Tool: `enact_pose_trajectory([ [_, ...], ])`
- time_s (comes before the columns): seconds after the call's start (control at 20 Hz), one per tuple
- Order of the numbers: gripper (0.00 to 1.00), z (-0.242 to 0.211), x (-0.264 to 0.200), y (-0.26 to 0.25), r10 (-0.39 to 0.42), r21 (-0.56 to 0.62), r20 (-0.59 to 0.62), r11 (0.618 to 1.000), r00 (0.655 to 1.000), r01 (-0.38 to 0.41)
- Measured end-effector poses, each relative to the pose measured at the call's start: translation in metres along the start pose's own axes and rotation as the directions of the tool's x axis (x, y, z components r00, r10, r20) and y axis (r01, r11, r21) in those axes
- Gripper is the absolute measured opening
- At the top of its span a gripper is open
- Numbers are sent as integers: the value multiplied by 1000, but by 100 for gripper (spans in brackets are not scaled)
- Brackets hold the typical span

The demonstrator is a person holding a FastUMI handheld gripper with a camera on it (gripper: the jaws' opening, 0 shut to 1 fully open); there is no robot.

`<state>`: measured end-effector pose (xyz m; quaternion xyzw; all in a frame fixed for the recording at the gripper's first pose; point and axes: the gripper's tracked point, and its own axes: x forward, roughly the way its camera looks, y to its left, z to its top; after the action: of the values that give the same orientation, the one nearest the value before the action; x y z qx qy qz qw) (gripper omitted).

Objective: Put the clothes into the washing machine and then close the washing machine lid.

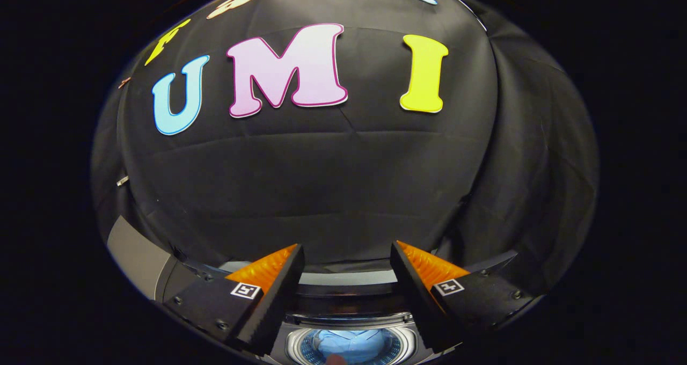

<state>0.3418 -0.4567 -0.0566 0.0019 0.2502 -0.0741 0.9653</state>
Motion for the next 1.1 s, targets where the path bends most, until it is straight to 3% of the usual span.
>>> enact_pose_trajectory([
  [1.1,100,-24,-59,-4,-9,-31,19,999,1000,10],
])
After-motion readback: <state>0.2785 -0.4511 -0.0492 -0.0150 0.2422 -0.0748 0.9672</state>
